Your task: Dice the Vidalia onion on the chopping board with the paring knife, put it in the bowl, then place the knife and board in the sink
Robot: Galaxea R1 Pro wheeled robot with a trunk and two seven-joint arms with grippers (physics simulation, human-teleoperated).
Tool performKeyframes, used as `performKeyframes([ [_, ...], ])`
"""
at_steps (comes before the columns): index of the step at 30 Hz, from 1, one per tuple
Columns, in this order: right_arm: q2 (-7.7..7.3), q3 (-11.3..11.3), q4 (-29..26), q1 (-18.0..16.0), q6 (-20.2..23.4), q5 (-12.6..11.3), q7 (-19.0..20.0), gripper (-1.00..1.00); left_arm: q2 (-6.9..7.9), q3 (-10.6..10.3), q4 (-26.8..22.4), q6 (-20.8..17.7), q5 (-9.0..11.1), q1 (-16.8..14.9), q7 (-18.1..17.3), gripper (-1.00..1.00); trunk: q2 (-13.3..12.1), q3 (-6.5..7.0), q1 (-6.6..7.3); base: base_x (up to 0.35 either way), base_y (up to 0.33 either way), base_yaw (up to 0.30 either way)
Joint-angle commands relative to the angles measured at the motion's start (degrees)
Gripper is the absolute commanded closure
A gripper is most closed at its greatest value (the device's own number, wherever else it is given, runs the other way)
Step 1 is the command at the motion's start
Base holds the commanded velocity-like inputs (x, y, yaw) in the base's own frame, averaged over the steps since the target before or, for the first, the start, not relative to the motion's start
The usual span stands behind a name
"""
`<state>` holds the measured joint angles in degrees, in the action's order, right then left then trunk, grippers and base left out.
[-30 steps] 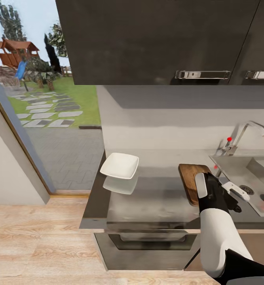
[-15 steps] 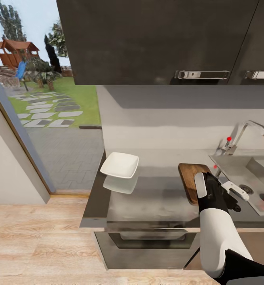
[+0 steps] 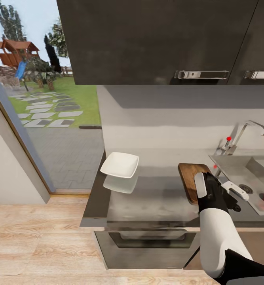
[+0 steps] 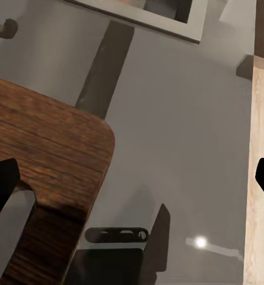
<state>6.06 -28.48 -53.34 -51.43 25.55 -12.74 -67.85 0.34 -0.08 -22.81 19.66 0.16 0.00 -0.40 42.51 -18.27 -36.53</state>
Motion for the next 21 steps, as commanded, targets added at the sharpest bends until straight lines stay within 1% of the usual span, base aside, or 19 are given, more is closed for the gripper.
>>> performKeyframes([
  [1, 0.07, -0.06, -0.09, -0.05, 0.57, -0.09, -0.18, -1.0, 0.01, -0.01, -0.04, 0.11, 0.02, 0.0, -0.04, -1.0, 0.06, -0.07, -0.01, 0.0, 0.0, 0.0],
  [7, 0.5, -0.08, -0.09, -0.03, 0.56, -0.09, -0.18, -1.0, 0.01, -0.01, -0.02, 0.11, 0.02, 0.0, -0.04, -1.0, 0.06, -0.07, -0.01, -0.044, 0.034, 0.0],
  [12, 0.6, -0.08, -0.09, -0.02, 0.56, -0.09, -0.17, -1.0, 0.01, -0.01, -0.04, 0.11, 0.02, 0.0, -0.04, -1.0, 0.06, -0.07, -0.01, -0.082, 0.045, 0.0],
  [21, 0.62, -0.08, -0.09, -0.02, 0.56, -0.09, 0.81, -1.0, 0.01, -0.01, -0.04, 0.11, 0.02, 0.0, -0.04, -1.0, 0.06, -0.07, -0.01, -0.012, 0.006, 0.0],
])
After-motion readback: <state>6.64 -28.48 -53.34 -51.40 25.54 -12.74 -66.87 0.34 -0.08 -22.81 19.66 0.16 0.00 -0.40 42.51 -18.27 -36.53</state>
